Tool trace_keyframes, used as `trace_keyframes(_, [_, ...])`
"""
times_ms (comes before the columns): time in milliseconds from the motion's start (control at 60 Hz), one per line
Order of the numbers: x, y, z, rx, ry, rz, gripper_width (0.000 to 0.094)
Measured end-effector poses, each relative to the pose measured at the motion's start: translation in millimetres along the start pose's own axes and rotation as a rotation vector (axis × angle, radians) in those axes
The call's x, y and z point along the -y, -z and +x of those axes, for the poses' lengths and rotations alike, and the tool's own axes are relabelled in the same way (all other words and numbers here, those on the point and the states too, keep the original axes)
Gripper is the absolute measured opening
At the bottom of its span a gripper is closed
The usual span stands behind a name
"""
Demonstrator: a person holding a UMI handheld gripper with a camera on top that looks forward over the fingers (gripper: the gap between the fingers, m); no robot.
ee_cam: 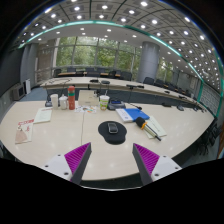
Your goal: Arrange mouse
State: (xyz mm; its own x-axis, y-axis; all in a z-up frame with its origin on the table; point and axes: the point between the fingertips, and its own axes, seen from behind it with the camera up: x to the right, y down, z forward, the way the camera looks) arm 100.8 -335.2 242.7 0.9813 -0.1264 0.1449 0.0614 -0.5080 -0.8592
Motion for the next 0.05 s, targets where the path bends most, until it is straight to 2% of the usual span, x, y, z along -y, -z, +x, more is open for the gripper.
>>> trace_keyframes(50, [-2.2, 0.2, -2.1, 0.001, 0.012, -0.001, 0.0852])
